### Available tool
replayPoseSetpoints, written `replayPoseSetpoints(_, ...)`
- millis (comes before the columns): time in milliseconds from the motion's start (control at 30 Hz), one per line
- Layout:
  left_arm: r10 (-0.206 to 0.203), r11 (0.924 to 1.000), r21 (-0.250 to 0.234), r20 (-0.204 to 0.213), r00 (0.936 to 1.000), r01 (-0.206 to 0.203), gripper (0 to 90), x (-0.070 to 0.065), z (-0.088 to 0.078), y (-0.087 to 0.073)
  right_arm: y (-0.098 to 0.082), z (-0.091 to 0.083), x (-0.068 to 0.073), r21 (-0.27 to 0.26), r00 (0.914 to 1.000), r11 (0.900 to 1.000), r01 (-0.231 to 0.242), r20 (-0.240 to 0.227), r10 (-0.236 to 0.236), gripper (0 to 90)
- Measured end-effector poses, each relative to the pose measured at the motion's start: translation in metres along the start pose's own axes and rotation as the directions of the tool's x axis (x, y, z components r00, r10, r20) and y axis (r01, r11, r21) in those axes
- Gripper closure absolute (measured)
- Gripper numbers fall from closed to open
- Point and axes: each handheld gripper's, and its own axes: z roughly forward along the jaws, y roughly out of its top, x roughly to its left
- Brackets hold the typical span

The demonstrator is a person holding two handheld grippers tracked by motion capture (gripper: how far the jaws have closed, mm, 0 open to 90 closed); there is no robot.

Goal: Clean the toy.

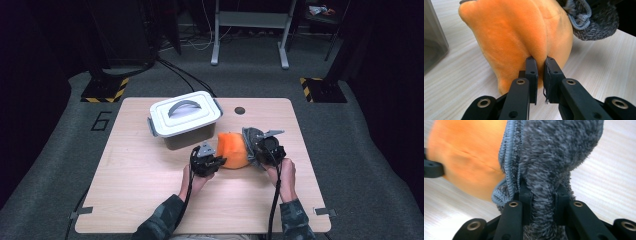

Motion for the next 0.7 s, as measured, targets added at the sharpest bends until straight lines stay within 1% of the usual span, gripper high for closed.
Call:
replayPoseSetpoints(100, -0.005, 1.0, 0.004, 0.006, 1.0, 0.005, 82.3, 0.001, 0.0, -0.001, -0.005, 0.009, -0.007, 0.023, 0.9999, 1.0, -0.013, -0.002, 0.013, 74.3)
replayPoseSetpoints(233, -0.003, 1.0, 0.007, 0.009, 1.0, 0.003, 82.3, 0.002, 0.0, -0.001, -0.011, 0.02, -0.013, 0.053, 0.9989, 0.997, -0.048, -0.003, 0.048, 74.3)
replayPoseSetpoints(267, -0.006, 1.0, 0.007, 0.01, 0.9999, 0.006, 82.3, 0.002, 0.0, -0.001, -0.013, 0.023, -0.014, 0.076, 0.9976, 0.995, -0.068, -0.007, 0.069, 74.3)
replayPoseSetpoints(300, -0.002, 1.0, 0.008, 0.009, 1.0, 0.002, 82.2, 0.002, 0.0, -0.001, -0.014, 0.027, -0.017, 0.082, 0.998, 0.995, -0.062, -0.006, 0.063, 74.3)
replayPoseSetpoints(333, -0.008, 1.0, 0.0, 0.002, 1.0, 0.008, 82.2, 0.001, 0.001, -0.001, -0.016, 0.031, -0.018, 0.096, 0.9974, 0.993, -0.071, -0.004, 0.072, 74.2)
replayPoseSetpoints(367, -0.008, 1.0, 0.001, 0.002, 1.0, 0.008, 82.2, 0.002, 0.0, -0.001, -0.018, 0.035, -0.019, 0.109, 0.9976, 0.992, -0.068, -0.001, 0.069, 74.2)
replayPoseSetpoints(400, -0.023, 0.9997, -0.001, 0.003, 0.9997, 0.023, 82.2, 0.001, 0.0, -0.001, -0.019, 0.039, -0.021, 0.12, 0.9979, 0.991, -0.064, 0.0, 0.065, 74.2)
replayPoseSetpoints(433, -0.025, 0.9997, -0.001, 0.003, 0.9997, 0.025, 82.2, 0.001, 0.0, -0.001, -0.021, 0.041, -0.022, 0.123, 0.9975, 0.99, -0.07, -0.005, 0.071, 74.2)
replayPoseSetpoints(500, -0.024, 0.9997, -0.003, 0.002, 0.9997, 0.024, 82.1, 0.001, 0.0, -0.001, -0.022, 0.039, -0.023, 0.116, 0.9966, 0.99, -0.081, -0.006, 0.083, 74.2)
replayPoseSetpoints(567, -0.021, 0.9998, 0.0, 0.002, 0.9998, 0.021, 82.1, 0.001, 0.0, -0.001, -0.02, 0.031, -0.023, 0.096, 0.9962, 0.992, -0.087, 0.003, 0.087, 74.2)
replayPoseSetpoints(633, -0.016, 0.9999, 0.001, -0.002, 0.9999, 0.016, 82.1, 0.002, 0.0, -0.001, -0.017, 0.02, -0.022, 0.064, 0.9969, 0.995, -0.079, 0.008, 0.079, 74.2)
replayPoseSetpoints(700, -0.013, 0.9999, 0.002, -0.005, 0.9999, 0.013, 82.1, 0.002, -0.001, -0.001, -0.011, 0.007, -0.019, 0.025, 0.9981, 0.998, -0.059, 0.017, 0.059, 74.2)
